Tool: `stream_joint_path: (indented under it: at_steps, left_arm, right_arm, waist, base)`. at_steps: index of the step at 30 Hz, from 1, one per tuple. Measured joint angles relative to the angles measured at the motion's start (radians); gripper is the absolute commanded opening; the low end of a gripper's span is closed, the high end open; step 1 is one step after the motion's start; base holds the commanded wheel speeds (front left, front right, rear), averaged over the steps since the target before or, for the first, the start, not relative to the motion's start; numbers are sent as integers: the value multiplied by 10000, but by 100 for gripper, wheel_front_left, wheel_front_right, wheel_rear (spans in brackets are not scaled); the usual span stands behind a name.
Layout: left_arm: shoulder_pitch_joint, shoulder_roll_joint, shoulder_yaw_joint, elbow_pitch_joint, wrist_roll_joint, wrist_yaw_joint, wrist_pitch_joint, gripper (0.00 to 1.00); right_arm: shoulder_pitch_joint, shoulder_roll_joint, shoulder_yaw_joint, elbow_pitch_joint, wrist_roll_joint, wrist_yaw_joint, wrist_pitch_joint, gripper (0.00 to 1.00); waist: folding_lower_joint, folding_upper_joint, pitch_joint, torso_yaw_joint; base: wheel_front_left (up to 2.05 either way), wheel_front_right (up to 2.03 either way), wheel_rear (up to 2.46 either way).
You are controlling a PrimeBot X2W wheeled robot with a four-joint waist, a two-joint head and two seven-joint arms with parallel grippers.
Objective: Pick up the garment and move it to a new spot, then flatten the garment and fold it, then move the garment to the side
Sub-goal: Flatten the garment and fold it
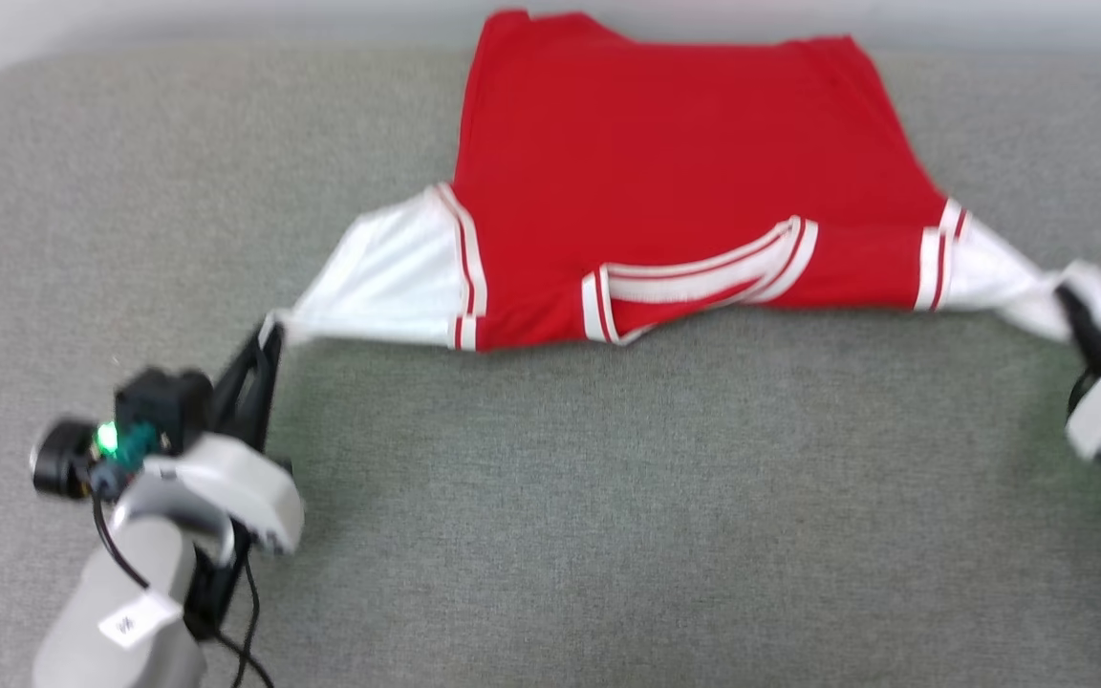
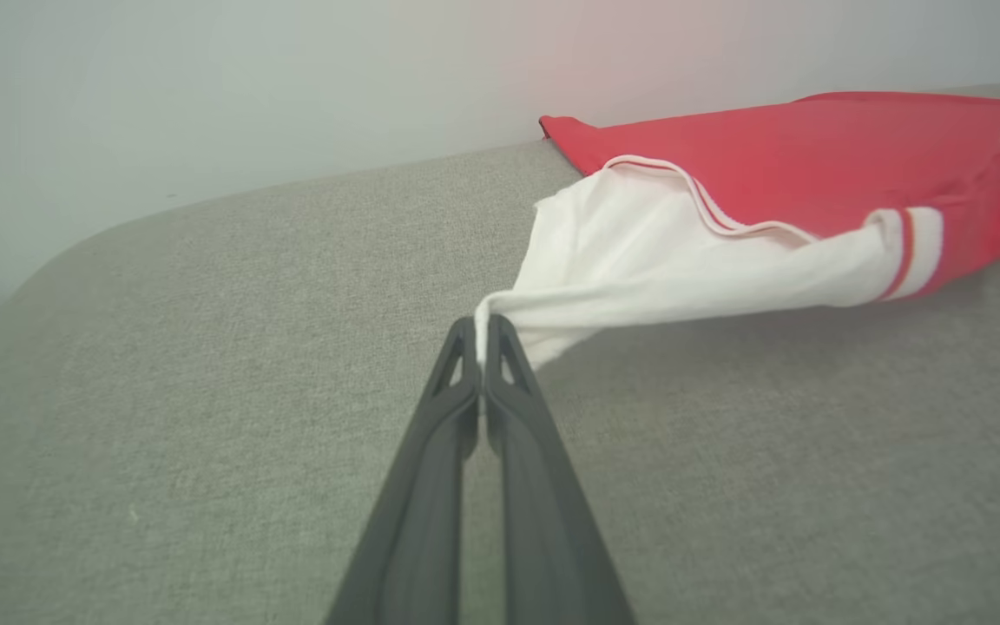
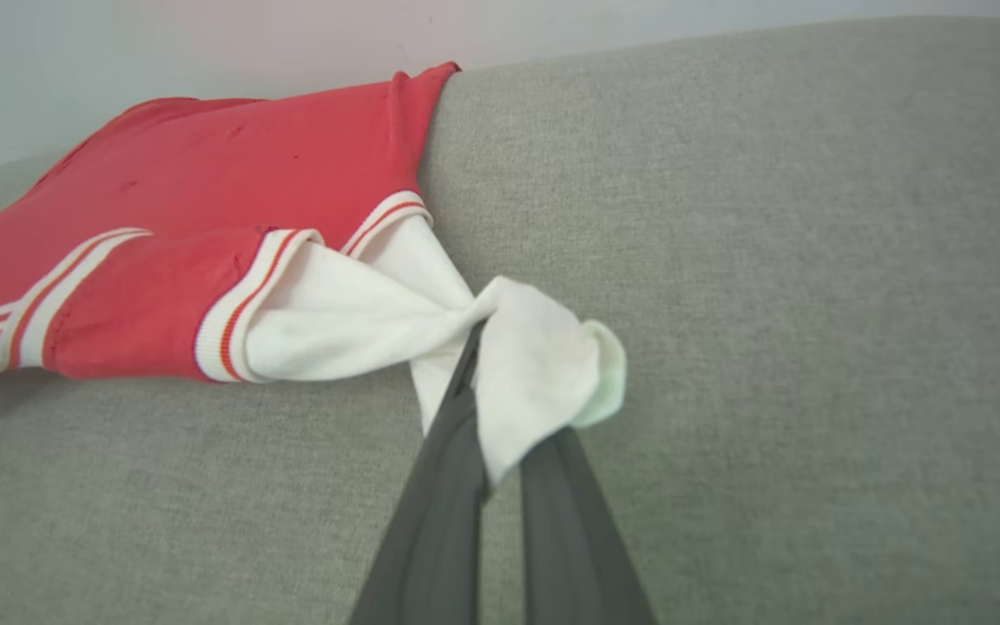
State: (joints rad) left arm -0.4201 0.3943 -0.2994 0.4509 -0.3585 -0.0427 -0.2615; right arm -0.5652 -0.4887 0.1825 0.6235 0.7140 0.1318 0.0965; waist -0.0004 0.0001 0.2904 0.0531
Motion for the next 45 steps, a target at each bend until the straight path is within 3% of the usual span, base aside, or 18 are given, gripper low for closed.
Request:
stream_joint_path:
  at_steps: [11,18,27,34,35,36,45]
  left_arm:
    - [1969,17,-259,-75,-276,2,77,0]
    - [3783,493,-341,-1137,-794,-38,1026,0]
    - [5819,882,-606,-2832,-1014,259,1812,0]
    - [5984,838,-640,-3476,-1139,430,1988,0]
    - [5985,838,-663,-3555,-1139,437,2019,0]
    - [5985,846,-688,-3649,-1137,439,2063,0]
    - [5863,978,-1022,-5369,-988,449,2675,0]
  right_arm:
    - [2064,-589,909,-719,583,0,849,0]
    - [3882,-1290,1129,-1685,1499,-2,1969,0]
    - [5784,-1785,1030,-2838,2128,-2,2832,0]
    - [6026,-1747,525,-3223,2247,-4,3143,0]
    - [6024,-1741,468,-3313,2242,-4,3139,44]
    - [6006,-1741,370,-3363,2255,-2,3225,100]
    - [5470,-2123,-763,-4389,2334,-8,4033,100]
  waist:
    - [1,0,-1408,-97]
    - [1,1,-2518,-148]
    - [2,0,-3126,-132]
    - [2,0,-3154,-83]
    - [3,0,-3144,-76]
    - [3,0,-3131,-70]
    - [4,0,-2693,221]
  base:
    - [0,0,0]
    - [0,0,0]
    - [0,0,0]
    - [0,0,0]
    - [0,0,0]
    - [0,0,0]
    - [0,0,0]
